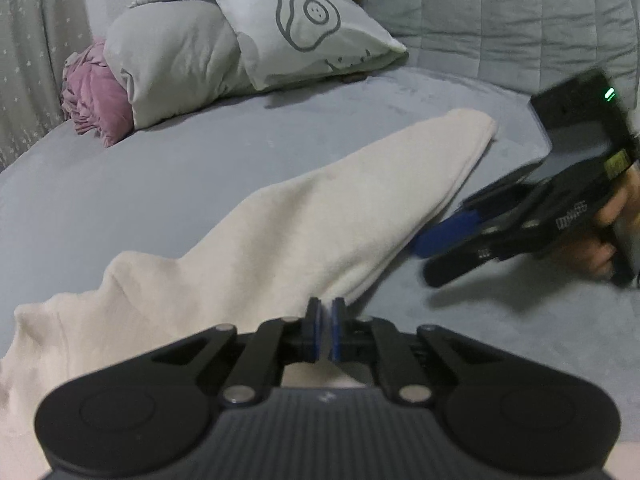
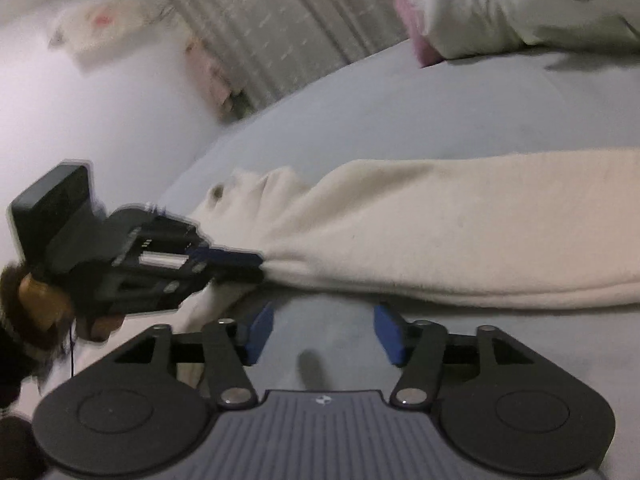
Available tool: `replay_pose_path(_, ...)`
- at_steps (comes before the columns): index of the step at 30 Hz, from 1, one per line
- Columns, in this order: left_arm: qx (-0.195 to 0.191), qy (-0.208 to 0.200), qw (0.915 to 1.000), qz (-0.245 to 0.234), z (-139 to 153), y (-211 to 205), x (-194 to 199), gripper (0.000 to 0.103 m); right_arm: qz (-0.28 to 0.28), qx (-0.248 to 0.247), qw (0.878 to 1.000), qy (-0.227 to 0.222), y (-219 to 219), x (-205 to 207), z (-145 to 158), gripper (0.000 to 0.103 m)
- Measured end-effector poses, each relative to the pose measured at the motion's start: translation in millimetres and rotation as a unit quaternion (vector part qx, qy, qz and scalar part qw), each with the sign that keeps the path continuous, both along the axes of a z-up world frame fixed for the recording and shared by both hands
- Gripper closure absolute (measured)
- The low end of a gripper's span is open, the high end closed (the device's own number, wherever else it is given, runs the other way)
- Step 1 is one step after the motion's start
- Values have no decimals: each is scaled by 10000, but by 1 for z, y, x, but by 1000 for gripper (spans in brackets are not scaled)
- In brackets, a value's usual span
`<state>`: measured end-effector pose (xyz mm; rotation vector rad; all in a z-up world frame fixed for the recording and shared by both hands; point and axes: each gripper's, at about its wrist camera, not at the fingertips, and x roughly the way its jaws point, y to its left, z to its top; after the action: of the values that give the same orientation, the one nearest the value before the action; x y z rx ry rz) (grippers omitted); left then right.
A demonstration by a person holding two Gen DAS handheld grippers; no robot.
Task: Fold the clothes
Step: 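Open both grippers and withdraw them from the sleeve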
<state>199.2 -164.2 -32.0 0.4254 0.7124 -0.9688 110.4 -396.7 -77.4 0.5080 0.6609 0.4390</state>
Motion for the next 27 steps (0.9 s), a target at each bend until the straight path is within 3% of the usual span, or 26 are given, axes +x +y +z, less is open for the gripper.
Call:
replay_pose_path(2, -77, 51, 10000, -18, 1, 4, -2, 101, -105, 204, 9997, -62, 1, 2, -2, 29)
replay_pose_path(6, 198, 83, 9993, -321, -6, 1, -11, 103, -605, 939, 9936, -192, -8, -1, -9, 33)
replay_pose_path(9, 488, 69, 9974, -518, -14, -4, -17, 103, -1098, 1573, 9814, -100, -23, -4, -17, 51)
replay_pose_path(10, 523, 92, 9971, -544, -16, -5, -18, 103, -1256, 1733, 9768, -31, -28, -7, -20, 62)
replay_pose_path(13, 431, 221, 9976, -489, -13, -5, -15, 98, -1733, 2266, 9583, 161, -46, -22, -30, 81)
replay_pose_path(15, 308, 186, 9983, -449, -7, -5, -15, 95, -1905, 2480, 9496, 238, -56, -34, -34, 83)
replay_pose_path(17, 334, 62, 9986, -397, -5, -7, -16, 80, -2037, 2598, 9435, 293, -65, -42, -35, 84)
replay_pose_path(20, 464, -154, 9980, -401, -6, -14, -19, 76, -2525, 2686, 9290, 324, -84, -56, -34, 84)
replay_pose_path(24, 770, -749, 9925, -578, -7, -32, -35, 72, -3213, 2923, 9001, 340, -106, -63, -36, 84)
replay_pose_path(27, 707, -1049, 9901, -609, 1, -37, -43, 65, -3522, 2914, 8889, 284, -114, -63, -34, 84)
